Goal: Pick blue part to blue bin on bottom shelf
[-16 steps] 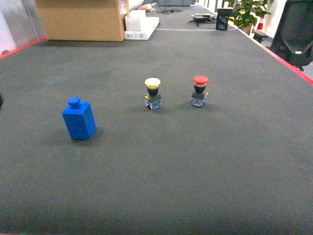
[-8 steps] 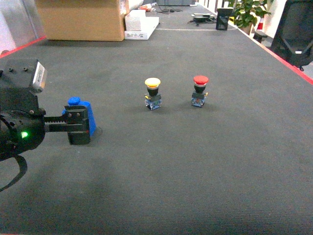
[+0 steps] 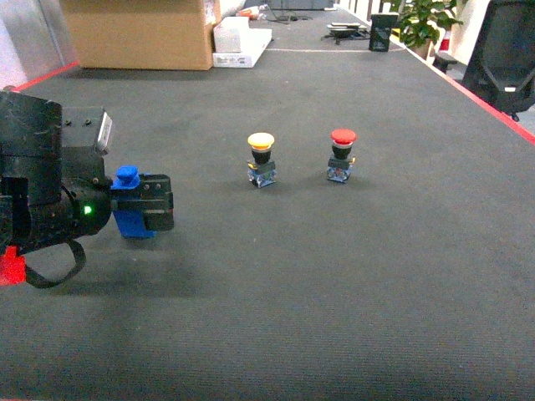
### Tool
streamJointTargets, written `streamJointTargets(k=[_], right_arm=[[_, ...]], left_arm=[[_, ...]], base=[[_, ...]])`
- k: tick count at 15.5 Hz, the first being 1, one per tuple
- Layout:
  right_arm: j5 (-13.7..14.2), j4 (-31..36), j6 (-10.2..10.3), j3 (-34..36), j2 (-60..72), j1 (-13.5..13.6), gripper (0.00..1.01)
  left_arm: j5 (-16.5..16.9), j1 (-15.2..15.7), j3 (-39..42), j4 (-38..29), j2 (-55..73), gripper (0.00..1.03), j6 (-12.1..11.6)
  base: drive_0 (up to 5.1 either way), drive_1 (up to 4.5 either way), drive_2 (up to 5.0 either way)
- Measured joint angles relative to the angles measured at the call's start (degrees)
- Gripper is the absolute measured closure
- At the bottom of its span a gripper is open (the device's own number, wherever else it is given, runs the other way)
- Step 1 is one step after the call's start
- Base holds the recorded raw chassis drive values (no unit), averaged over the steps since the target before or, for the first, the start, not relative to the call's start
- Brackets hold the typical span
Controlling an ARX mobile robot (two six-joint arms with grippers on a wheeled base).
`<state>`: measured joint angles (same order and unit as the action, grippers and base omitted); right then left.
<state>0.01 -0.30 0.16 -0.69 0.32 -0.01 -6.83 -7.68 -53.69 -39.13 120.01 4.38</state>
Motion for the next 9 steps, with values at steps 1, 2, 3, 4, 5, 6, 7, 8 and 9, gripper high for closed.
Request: streamJointTargets(k=[1, 2, 3, 4, 5, 6, 7, 8, 9], right_arm=[[0.0, 0.0, 0.0, 0.0, 0.0, 0.0, 0.03], [0.0, 0.0, 0.0, 0.0, 0.0, 0.0, 0.03], [0.0, 0.0, 0.0, 0.0, 0.0, 0.0, 0.03], [0.0, 0.0, 0.0, 0.0, 0.0, 0.0, 0.03], [0.0, 0.0, 0.0, 0.0, 0.0, 0.0, 0.03], [0.0, 0.0, 0.0, 0.0, 0.0, 0.0, 0.03], [0.0, 0.0, 0.0, 0.0, 0.0, 0.0, 0.03], [0.0, 0.0, 0.0, 0.0, 0.0, 0.0, 0.03], [0.0, 0.0, 0.0, 0.0, 0.0, 0.0, 0.03]], left_arm=[[0.1, 0.1, -1.2, 0.1, 1.1, 0.05, -0.2], [0.3, 0.4, -2.2, 0.4, 1.8, 0.05, -0.2], [0.3, 0.5, -3.1, 0.6, 2.6, 0.05, -0.3], [-0.1, 0.8, -4.3, 1.2, 3.3, 0.11, -0.5], [-0.2, 0.9, -4.7, 1.4, 3.6, 0.18, -0.6], [1.6, 1.0, -4.6, 1.6, 3.6, 0.41, -1.3], [2.6, 0.9, -2.8, 1.0, 2.3, 0.58, -1.4], [3.3, 0.9, -1.2, 0.9, 0.9, 0.58, -1.4], [4.0, 0.9, 2.0, 0.1, -2.2, 0.59, -1.4]], base=[[0.0, 0.0, 0.0], [0.0, 0.0, 0.0], [0.0, 0.0, 0.0], [0.0, 0.0, 0.0], [0.0, 0.0, 0.0], [0.0, 0.0, 0.0], [0.0, 0.0, 0.0], [0.0, 0.0, 0.0], [0.0, 0.0, 0.0]])
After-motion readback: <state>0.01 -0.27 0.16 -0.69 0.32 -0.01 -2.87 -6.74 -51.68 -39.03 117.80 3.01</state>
